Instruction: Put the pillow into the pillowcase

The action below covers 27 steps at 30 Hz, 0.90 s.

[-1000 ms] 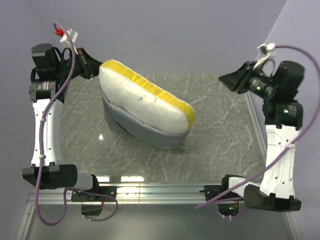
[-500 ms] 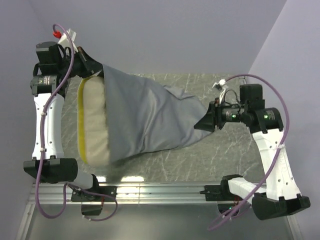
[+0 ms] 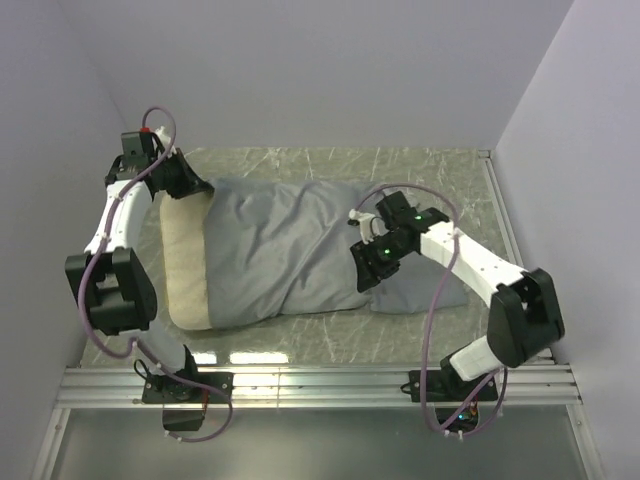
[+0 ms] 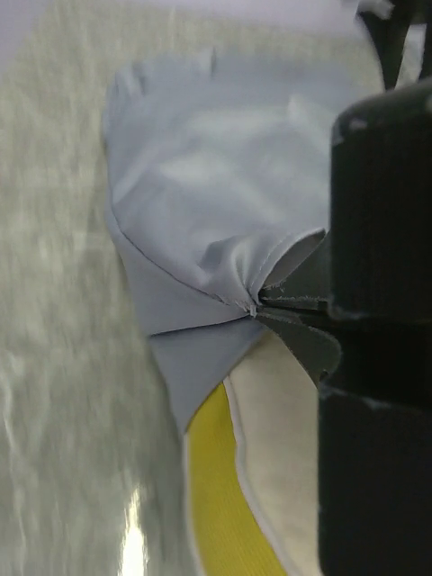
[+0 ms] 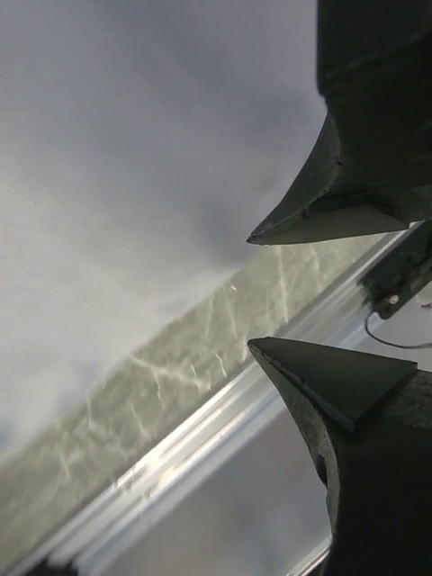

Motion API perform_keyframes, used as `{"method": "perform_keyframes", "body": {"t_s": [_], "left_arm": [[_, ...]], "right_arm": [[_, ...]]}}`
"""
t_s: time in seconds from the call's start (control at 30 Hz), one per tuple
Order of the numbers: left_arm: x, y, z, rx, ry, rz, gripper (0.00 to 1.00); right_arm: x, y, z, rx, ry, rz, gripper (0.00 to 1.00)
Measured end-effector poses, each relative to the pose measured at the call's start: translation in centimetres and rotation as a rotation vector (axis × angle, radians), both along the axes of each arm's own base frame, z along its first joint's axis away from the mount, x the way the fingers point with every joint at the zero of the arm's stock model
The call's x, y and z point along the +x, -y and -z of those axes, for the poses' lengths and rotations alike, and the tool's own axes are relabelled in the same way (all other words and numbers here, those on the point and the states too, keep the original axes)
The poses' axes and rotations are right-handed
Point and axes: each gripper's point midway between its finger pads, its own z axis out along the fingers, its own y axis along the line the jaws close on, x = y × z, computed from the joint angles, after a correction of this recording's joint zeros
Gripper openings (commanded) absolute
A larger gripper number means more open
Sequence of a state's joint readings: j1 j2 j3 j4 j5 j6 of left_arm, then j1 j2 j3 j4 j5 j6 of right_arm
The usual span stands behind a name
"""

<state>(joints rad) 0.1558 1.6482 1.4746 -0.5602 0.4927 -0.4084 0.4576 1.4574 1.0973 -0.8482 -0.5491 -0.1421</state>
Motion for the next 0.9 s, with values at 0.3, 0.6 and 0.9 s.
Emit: {"method": "perform_keyframes", "body": {"t_s": [0.3,0.6,0.9], "left_arm": [[-0.8,-7.0,13.5,0.112,-0.289,-0.079,0.0],[-3.8,-0.6,16.6,0.088,-0.338,0.086,0.0],[-6.3,7.2,15.8,-0.079,-0.354,0.27,0.0]], "right_arm": [[0.8,-5.0,3.0,-0.082,-0.012,-0.095,0.55],[16.8,0.3,6.3,-0.226,-0.001,0.255,0.56],[22.3,9.2,-4.2,-0.162,0.359,0.424,0.89]]}}
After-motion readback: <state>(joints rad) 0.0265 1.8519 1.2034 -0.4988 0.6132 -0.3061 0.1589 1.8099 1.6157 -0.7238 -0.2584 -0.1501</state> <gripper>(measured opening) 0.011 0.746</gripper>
